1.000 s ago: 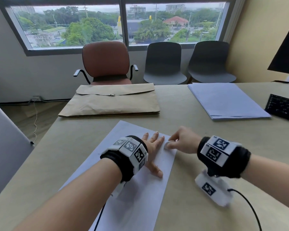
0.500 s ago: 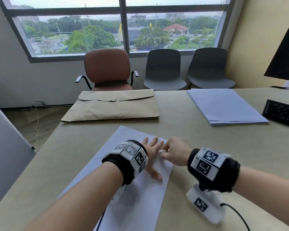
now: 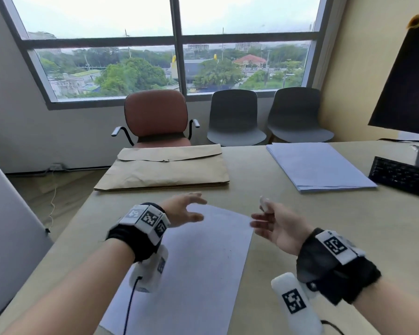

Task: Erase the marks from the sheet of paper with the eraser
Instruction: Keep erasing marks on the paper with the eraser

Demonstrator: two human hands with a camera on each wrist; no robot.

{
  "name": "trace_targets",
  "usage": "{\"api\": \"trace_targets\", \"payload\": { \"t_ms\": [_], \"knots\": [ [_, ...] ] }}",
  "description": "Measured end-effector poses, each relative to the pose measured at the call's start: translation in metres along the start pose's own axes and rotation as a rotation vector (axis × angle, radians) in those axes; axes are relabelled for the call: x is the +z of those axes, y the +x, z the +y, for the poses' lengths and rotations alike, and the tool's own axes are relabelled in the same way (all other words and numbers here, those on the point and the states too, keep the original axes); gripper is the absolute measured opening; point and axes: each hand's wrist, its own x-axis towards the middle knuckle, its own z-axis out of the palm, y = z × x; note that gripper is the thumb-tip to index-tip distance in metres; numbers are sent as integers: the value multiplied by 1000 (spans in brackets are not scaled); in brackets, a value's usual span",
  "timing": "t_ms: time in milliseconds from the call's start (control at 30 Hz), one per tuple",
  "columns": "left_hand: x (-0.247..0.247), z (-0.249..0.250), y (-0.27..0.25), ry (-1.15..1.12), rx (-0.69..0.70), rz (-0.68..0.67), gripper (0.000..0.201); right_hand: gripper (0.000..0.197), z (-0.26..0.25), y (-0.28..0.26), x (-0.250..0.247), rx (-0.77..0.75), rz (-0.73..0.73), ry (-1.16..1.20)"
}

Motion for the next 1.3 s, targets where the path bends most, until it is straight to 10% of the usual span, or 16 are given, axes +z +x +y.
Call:
{"api": "trace_targets", "payload": {
  "t_ms": [300, 567, 767, 900, 1200, 1300],
  "knots": [
    [9, -39, -27, 200, -139, -243, 76, 23, 85, -38, 70, 388, -434, 148],
    [9, -43, -27, 197, -142, -246, 77, 28, 22, 33, 27, -194, 522, 273],
    [1, -47, -26, 216, -161, -285, 75, 25, 72, -19, 97, 234, -241, 236],
    [0, -47, -26, 189, -136, -304, 83, 22, 95, -19, 122, 316, -402, 121],
    [3, -55, -23, 208, -115, -308, 80, 29, 21, 29, 20, -195, 473, 371],
    [3, -54, -24, 213, -112, -311, 80, 28, 21, 17, 14, -199, 330, 452]
  ]
}}
